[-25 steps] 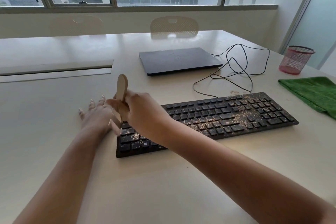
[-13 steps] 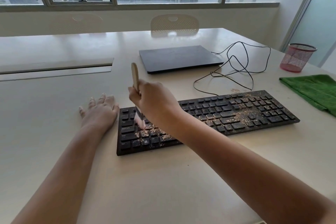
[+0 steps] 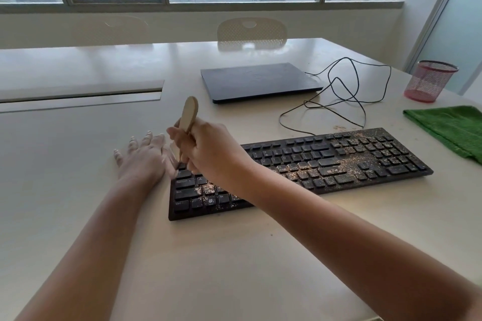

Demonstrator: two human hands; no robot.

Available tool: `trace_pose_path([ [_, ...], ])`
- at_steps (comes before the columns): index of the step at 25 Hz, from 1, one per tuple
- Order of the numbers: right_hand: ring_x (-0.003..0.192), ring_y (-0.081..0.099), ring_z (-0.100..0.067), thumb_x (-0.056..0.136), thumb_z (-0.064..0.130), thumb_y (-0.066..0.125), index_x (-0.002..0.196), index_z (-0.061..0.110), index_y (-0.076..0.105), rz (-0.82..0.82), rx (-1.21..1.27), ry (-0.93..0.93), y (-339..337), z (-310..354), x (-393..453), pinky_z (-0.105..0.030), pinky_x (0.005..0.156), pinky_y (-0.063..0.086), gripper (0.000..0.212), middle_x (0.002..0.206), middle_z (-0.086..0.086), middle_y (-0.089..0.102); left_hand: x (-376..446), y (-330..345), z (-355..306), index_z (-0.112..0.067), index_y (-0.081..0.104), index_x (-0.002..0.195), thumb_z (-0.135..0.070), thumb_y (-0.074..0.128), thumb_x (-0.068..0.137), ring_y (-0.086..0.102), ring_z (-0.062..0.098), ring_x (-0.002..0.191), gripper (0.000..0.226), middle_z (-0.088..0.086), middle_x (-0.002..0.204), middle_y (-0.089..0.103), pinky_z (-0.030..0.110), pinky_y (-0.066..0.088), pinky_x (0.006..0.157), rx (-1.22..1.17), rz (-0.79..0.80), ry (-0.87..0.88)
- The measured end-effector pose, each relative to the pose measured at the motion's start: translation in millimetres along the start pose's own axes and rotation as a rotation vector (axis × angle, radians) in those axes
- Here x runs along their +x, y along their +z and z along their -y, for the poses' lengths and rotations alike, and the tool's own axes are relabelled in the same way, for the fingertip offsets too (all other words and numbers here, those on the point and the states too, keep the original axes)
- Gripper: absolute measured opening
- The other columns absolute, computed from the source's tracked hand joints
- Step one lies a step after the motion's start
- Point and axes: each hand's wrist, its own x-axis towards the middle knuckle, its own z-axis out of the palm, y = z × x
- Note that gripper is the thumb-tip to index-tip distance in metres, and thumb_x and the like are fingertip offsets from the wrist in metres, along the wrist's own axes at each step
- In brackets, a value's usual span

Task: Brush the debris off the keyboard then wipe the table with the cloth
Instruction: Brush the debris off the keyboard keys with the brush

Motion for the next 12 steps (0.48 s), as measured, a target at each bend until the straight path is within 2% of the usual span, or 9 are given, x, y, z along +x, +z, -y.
trace_pose_path([
  [2, 0.069, 0.063, -0.028, 0.099, 0.029, 0.042, 0.107, 0.005, 0.057, 0.006, -0.033, 0.011, 2, 1, -1, -0.044, 0.069, 0.054, 0.029, 0.081, -0.014, 0.065, -2, -2, -3, -0.019, 0.023, 0.148, -0.024, 0.030, 0.099, 0.005, 0.026, 0.146, 0.049, 0.000, 0.158, 0.013, 0.056, 0.002, 0.115, -0.029, -0.005, -0.018],
  [3, 0.066, 0.061, -0.028, 0.099, 0.027, 0.041, 0.100, 0.006, 0.057, 0.032, -0.054, 0.015, 2, 0, -2, -0.041, 0.066, 0.054, 0.026, 0.079, -0.014, 0.065, -4, -4, -4, -0.020, 0.019, 0.149, -0.024, 0.027, 0.099, 0.004, 0.025, 0.146, 0.051, -0.002, 0.158, 0.011, 0.055, 0.001, 0.115, -0.032, -0.001, -0.026],
  [5, 0.054, 0.053, -0.020, 0.098, 0.023, 0.042, 0.079, 0.013, 0.052, 0.103, -0.075, 0.012, -2, 2, -3, -0.023, 0.053, 0.047, 0.024, 0.066, -0.006, 0.058, -5, -5, -6, -0.023, 0.016, 0.150, -0.028, 0.028, 0.100, 0.003, 0.024, 0.146, 0.052, -0.004, 0.159, 0.009, 0.054, 0.001, 0.115, -0.033, 0.003, -0.028],
  [6, 0.050, 0.048, -0.015, 0.097, 0.022, 0.042, 0.073, 0.016, 0.048, 0.133, -0.070, 0.010, -4, 4, -5, -0.018, 0.048, 0.040, 0.026, 0.061, -0.002, 0.054, -5, -5, -5, -0.024, 0.016, 0.150, -0.032, 0.028, 0.100, 0.003, 0.024, 0.146, 0.051, -0.004, 0.159, 0.009, 0.054, 0.001, 0.115, -0.034, 0.002, -0.025],
  [7, 0.048, 0.046, -0.012, 0.097, 0.021, 0.043, 0.072, 0.017, 0.048, 0.148, -0.045, 0.014, -7, 6, -5, -0.018, 0.046, 0.038, 0.026, 0.060, -0.001, 0.053, -5, -4, -4, -0.024, 0.016, 0.150, -0.033, 0.030, 0.100, 0.003, 0.024, 0.146, 0.052, -0.004, 0.158, 0.009, 0.054, 0.001, 0.115, -0.035, 0.004, -0.024],
  [10, 0.055, 0.055, -0.021, 0.099, 0.026, 0.041, 0.091, 0.008, 0.056, 0.077, 0.018, 0.012, -8, 5, -2, -0.037, 0.058, 0.051, 0.025, 0.072, -0.012, 0.062, -5, -5, -4, -0.021, 0.017, 0.150, -0.024, 0.040, 0.097, 0.004, 0.025, 0.146, 0.058, -0.002, 0.158, 0.012, 0.055, 0.002, 0.115, -0.018, 0.005, -0.015],
  [12, 0.055, 0.059, -0.023, 0.100, 0.026, 0.041, 0.089, 0.007, 0.057, 0.110, 0.011, 0.036, -7, 3, -3, -0.039, 0.060, 0.054, 0.027, 0.071, -0.013, 0.064, -7, -6, -6, -0.020, 0.016, 0.150, -0.023, 0.031, 0.099, 0.004, 0.024, 0.146, 0.053, -0.002, 0.158, 0.011, 0.053, 0.002, 0.116, -0.029, -0.003, -0.029],
])
